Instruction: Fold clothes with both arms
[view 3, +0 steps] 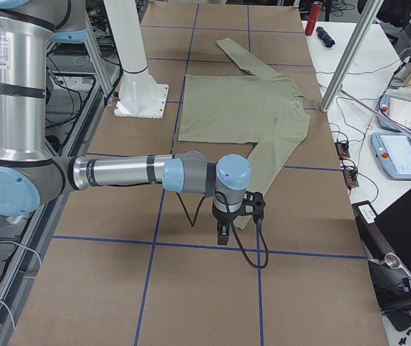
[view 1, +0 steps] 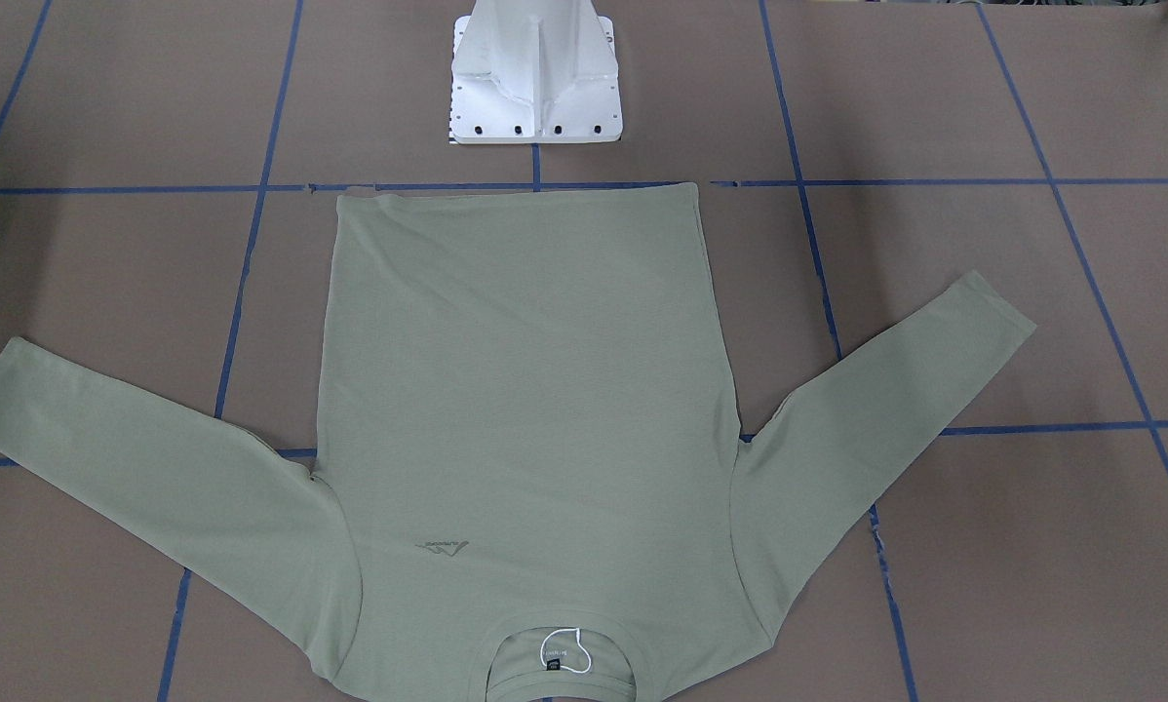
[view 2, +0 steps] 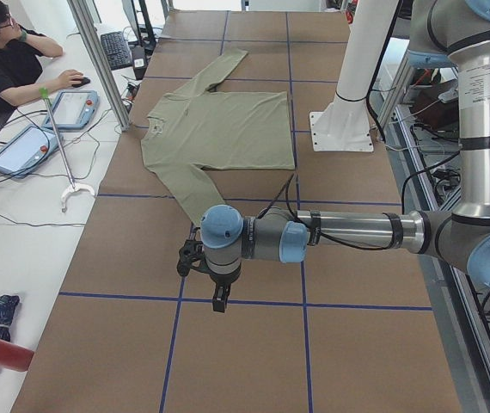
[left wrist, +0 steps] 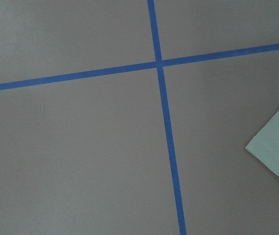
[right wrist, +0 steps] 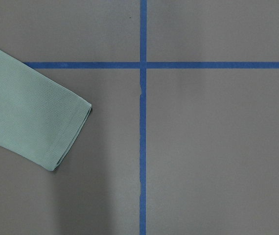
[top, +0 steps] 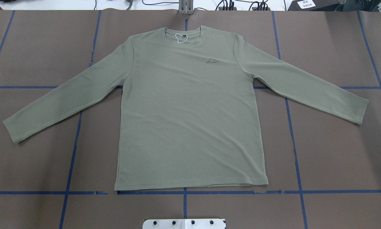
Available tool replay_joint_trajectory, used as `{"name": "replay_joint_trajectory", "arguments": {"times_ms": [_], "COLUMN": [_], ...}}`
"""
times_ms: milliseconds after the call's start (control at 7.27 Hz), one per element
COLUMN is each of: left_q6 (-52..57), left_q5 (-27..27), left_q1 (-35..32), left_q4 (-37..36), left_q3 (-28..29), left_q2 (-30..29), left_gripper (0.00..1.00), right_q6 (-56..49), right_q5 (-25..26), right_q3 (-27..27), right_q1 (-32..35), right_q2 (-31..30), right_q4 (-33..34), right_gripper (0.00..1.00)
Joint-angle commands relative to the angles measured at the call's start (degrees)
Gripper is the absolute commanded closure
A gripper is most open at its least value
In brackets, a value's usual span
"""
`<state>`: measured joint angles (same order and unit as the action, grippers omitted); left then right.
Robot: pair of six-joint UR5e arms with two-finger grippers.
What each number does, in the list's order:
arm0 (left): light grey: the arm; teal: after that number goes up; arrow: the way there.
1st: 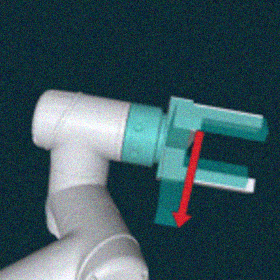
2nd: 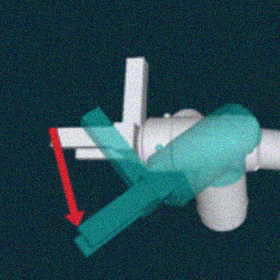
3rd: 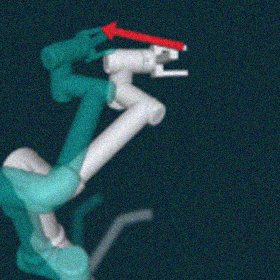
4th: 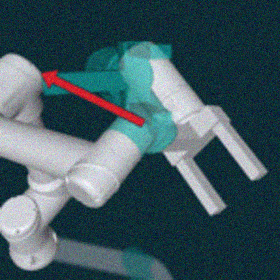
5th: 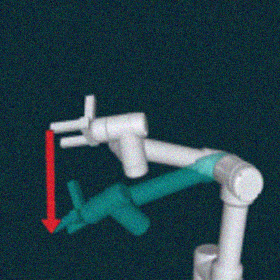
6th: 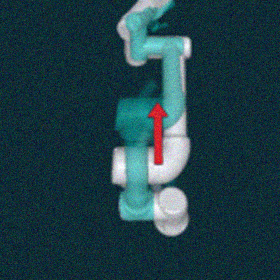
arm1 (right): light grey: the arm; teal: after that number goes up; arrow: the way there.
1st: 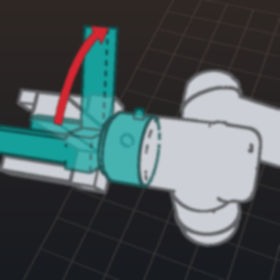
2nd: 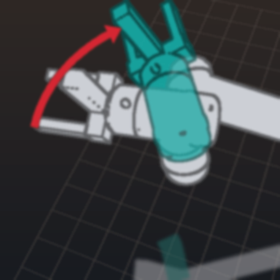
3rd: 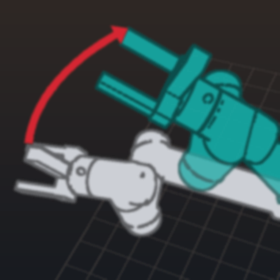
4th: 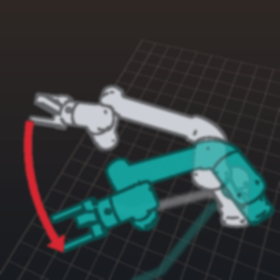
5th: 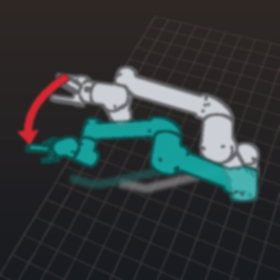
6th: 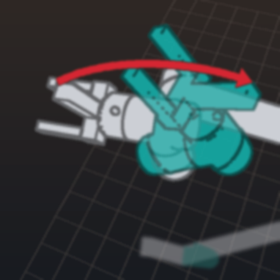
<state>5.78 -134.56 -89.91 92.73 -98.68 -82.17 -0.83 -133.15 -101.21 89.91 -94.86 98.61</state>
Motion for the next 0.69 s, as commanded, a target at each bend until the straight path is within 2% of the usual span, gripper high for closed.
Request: {"name": "replay_joint_trajectory", "arguments": {"times_ms": [0,550], "left_q6": [0.0,-0.6], "left_q5": [0.0,-0.1], "left_q1": [0.0,0.0], "left_q4": [0.0,0.0], "left_q3": [0.0,-1.2], "left_q2": [-0.4,-1.6], "left_gripper": [0.0,0.0], "right_q6": [0.0,0.0], "right_q5": [0.0,-0.1], "right_q3": [0.0,-2.1], "right_q1": [0.0,-1.4], "right_q2": [0.0,1.0], "right_q4": [0.0,-0.1], "right_gripper": [0.0,0.0]}}
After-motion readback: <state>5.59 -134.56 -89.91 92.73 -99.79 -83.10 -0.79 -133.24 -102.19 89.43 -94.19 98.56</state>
